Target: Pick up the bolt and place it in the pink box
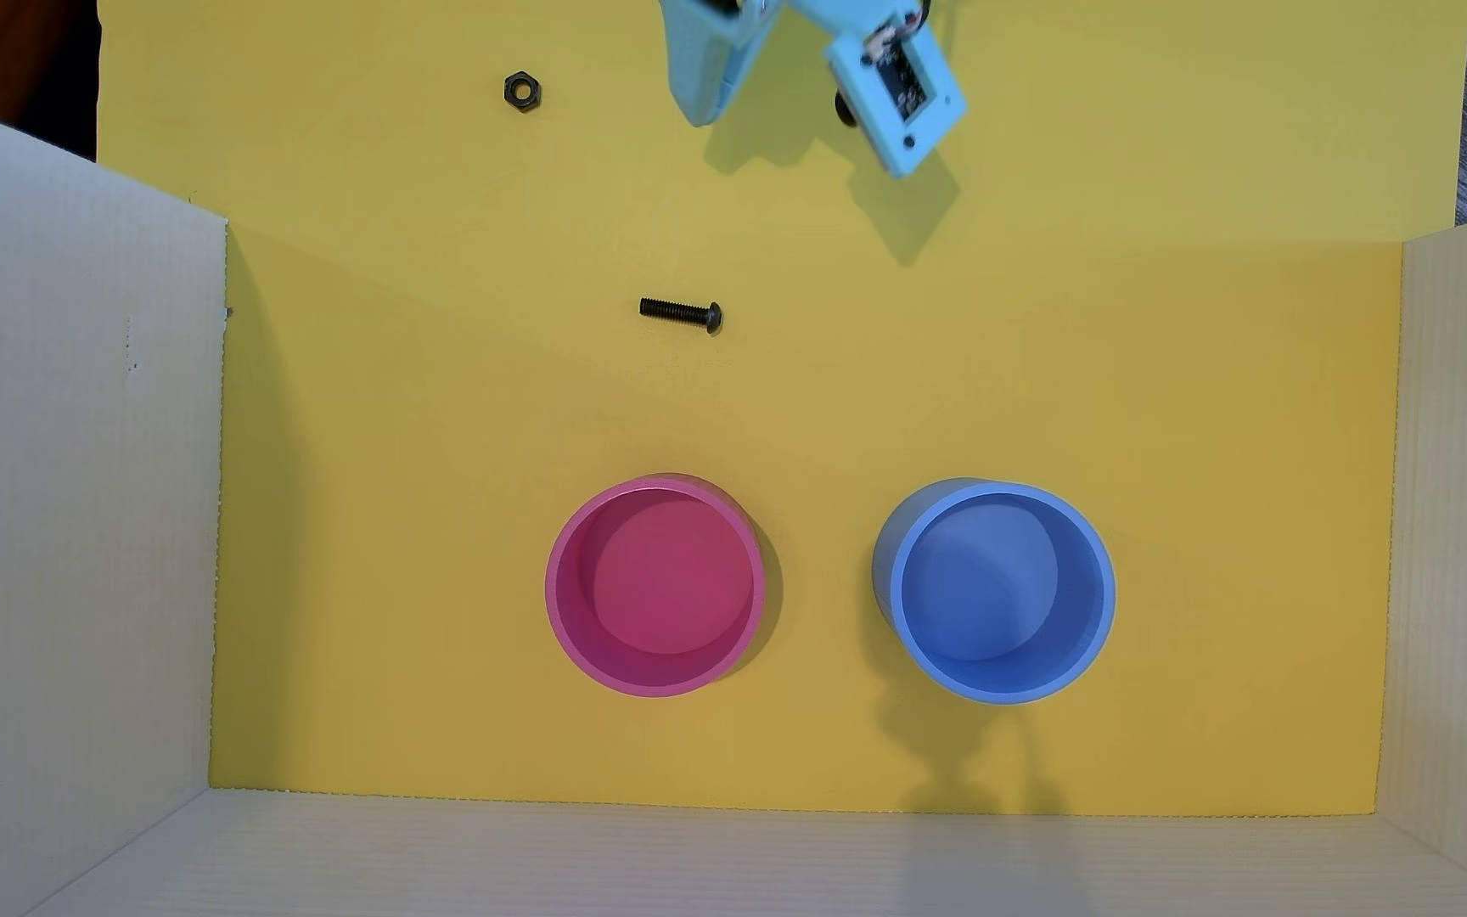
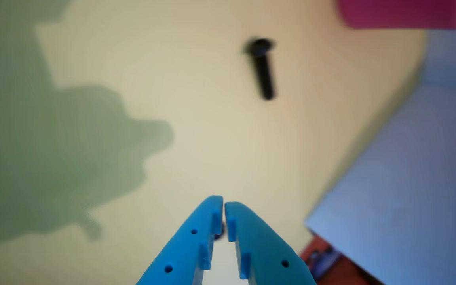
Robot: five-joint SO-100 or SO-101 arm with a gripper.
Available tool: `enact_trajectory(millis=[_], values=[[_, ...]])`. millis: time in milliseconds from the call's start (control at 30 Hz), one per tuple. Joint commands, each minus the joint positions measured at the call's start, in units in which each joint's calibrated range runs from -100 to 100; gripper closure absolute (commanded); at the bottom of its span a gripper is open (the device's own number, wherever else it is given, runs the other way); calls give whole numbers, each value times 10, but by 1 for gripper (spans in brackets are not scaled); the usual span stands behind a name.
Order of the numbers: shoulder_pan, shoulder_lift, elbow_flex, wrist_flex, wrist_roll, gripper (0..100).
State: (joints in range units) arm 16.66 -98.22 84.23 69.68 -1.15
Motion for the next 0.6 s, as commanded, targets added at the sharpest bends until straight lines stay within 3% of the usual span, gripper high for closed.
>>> enact_trajectory(millis=[0, 167, 567], values=[[5, 6, -59, 1, 4, 98], [5, 65, -106, 1, 5, 98], [11, 484, -464, 54, 0, 98]])
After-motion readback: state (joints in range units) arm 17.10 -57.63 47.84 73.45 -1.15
